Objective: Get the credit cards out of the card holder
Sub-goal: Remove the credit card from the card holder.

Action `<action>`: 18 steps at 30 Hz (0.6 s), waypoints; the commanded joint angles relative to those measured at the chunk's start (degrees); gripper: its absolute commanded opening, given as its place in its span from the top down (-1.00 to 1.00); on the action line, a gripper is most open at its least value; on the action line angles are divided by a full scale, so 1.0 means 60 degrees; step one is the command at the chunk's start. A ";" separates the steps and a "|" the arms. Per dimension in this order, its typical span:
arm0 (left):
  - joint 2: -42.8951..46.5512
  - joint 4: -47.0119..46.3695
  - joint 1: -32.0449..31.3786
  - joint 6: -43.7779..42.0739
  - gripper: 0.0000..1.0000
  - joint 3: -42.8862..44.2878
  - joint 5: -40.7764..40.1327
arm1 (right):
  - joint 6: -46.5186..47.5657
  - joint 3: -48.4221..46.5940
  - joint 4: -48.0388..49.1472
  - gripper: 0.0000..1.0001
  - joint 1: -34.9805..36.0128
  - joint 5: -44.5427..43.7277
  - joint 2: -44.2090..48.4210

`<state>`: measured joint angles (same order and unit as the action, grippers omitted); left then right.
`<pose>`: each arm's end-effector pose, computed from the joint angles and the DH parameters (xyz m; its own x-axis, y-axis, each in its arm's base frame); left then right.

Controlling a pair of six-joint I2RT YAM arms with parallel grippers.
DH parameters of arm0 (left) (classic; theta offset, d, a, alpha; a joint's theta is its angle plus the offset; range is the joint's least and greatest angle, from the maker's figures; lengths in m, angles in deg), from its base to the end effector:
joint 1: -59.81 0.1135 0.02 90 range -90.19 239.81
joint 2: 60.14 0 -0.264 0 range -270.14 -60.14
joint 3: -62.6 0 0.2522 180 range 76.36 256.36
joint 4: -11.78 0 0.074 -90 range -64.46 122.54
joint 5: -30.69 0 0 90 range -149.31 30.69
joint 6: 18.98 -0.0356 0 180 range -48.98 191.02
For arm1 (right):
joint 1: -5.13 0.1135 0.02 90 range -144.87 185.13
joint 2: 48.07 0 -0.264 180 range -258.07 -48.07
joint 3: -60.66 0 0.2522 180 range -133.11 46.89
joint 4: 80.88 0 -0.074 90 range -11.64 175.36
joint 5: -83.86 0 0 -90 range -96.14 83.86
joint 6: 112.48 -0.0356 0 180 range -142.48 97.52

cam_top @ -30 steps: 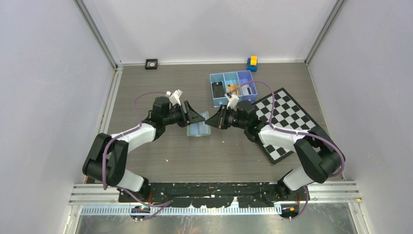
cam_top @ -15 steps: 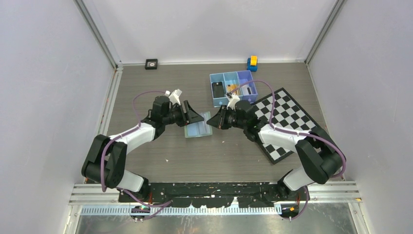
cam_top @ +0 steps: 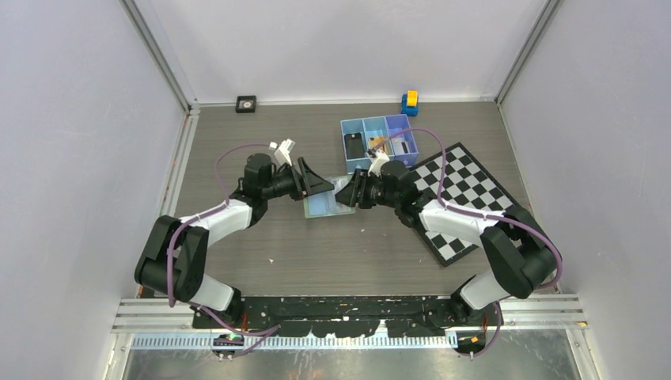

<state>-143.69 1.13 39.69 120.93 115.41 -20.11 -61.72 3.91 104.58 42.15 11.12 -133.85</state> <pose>0.2763 -0.1252 0.2120 -0.8380 -0.3244 -0.4387 0.2838 0.4275 -0.8583 0.2492 0.2011 0.2112 -0.7483 0.1923 -0.6348 -0.4115 0.6160 0.6717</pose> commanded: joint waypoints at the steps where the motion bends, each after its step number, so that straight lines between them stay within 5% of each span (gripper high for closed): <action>1: -0.0221 -0.1586 0.0024 0.0614 0.37 0.0032 0.0912 | -0.0066 -0.0282 0.0544 0.05 0.0026 0.0467 -0.0147; 5: -0.0397 -0.2270 0.0081 0.1045 0.36 -0.0031 0.1247 | -0.0180 -0.0338 0.0674 0.22 0.0015 0.0750 -0.0311; 8: -0.0396 -0.2296 0.0222 0.1097 0.14 -0.0115 0.1176 | -0.0280 -0.0329 0.0676 0.64 -0.0056 0.0700 -0.0303; 11: -0.0070 -0.0961 0.0551 0.0648 -0.12 -0.0250 0.0413 | -0.0285 -0.0318 0.0313 0.83 -0.0178 0.0263 -0.0190; 15: 0.0412 0.0797 0.0658 -0.0262 -0.32 -0.0067 -0.0586 | -0.0298 -0.0249 0.0121 0.87 -0.0267 -0.0073 -0.0060; 18: 0.0308 0.0088 0.0658 0.0063 -0.57 -0.0206 -0.0208 | -0.0273 -0.0234 0.0011 0.86 -0.0266 -0.0232 -0.0003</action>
<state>-143.21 1.24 42.93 122.79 114.36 -19.78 -63.39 3.74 103.62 40.97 12.56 -135.71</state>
